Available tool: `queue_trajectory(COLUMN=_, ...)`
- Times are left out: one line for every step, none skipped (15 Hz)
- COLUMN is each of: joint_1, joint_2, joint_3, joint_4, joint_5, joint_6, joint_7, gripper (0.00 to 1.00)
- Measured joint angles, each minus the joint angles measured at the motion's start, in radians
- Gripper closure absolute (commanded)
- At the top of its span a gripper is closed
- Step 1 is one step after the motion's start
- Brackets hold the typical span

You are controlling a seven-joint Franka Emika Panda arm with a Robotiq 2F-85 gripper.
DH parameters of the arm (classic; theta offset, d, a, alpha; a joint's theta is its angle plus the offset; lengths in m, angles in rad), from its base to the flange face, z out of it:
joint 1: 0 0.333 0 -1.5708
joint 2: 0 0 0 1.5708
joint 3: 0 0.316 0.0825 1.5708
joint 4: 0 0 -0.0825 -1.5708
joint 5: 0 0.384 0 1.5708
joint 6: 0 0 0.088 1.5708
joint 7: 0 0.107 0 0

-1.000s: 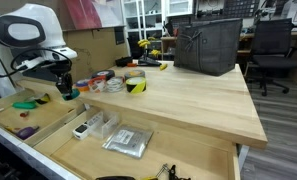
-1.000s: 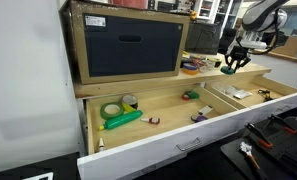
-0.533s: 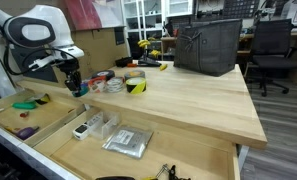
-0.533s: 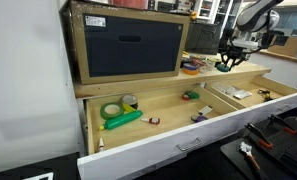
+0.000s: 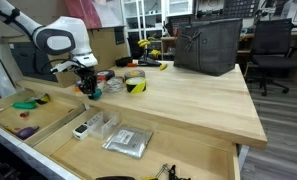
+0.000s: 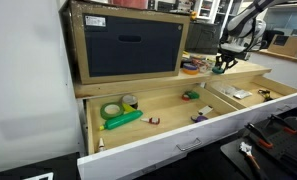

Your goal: Take the green tape out of the drawer

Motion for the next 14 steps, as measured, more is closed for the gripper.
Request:
queue_trajectory(joint_1=-0.003, joint_2=0.018, joint_3=-0.002, joint_4=0.024, joint_5=0.019, joint_6=0.000, joint_7=0.013, gripper=0.93)
queue_trajectory(joint_1=-0.006, joint_2=0.033, joint_3=-0.005, joint_4=0.049, joint_5=0.036, joint_6=0.000, joint_7=0.024, gripper=0.93)
queue_trajectory(joint_1=-0.008, joint_2=0.046, joint_3=-0.009, joint_4=0.072, joint_5=0.052, joint_6=0.000, joint_7=0.036, gripper=0.93)
queue_trajectory(joint_1=-0.011, joint_2=0.057, joint_3=-0.012, joint_4=0.093, joint_5=0.064, joint_6=0.000, joint_7=0.046, gripper=0.93)
queue_trajectory(joint_1=-0.014, joint_2=0.065, joint_3=-0.014, joint_4=0.110, joint_5=0.071, joint_6=0.000, joint_7=0.054, gripper=0.93)
queue_trajectory(joint_1=-0.016, joint_2=0.072, joint_3=-0.014, joint_4=0.122, joint_5=0.078, joint_6=0.000, joint_7=0.060, gripper=0.93)
queue_trajectory(joint_1=-0.016, joint_2=0.078, joint_3=-0.014, joint_4=0.130, joint_5=0.082, joint_6=0.000, joint_7=0.070, gripper=0.93)
queue_trajectory(joint_1=-0.016, joint_2=0.083, joint_3=-0.014, joint_4=0.136, joint_5=0.083, joint_6=0.000, joint_7=0.072, gripper=0.93)
queue_trajectory(joint_1=-0.015, joint_2=0.087, joint_3=-0.012, joint_4=0.139, joint_5=0.085, joint_6=0.000, joint_7=0.072, gripper=0.93)
queue_trajectory(joint_1=-0.015, joint_2=0.091, joint_3=-0.010, joint_4=0.140, joint_5=0.086, joint_6=0.000, joint_7=0.072, gripper=0.93)
queue_trajectory(joint_1=-0.014, joint_2=0.094, joint_3=-0.006, joint_4=0.140, joint_5=0.090, joint_6=0.000, joint_7=0.072, gripper=0.93)
queue_trajectory(joint_1=-0.013, joint_2=0.097, joint_3=-0.003, joint_4=0.140, joint_5=0.093, joint_6=0.000, joint_7=0.072, gripper=0.93)
queue_trajectory(joint_1=-0.011, joint_2=0.100, joint_3=0.000, joint_4=0.140, joint_5=0.095, joint_6=0.000, joint_7=0.072, gripper=0.93)
queue_trajectory(joint_1=-0.009, joint_2=0.102, joint_3=0.002, joint_4=0.140, joint_5=0.098, joint_6=0.000, joint_7=0.072, gripper=0.93)
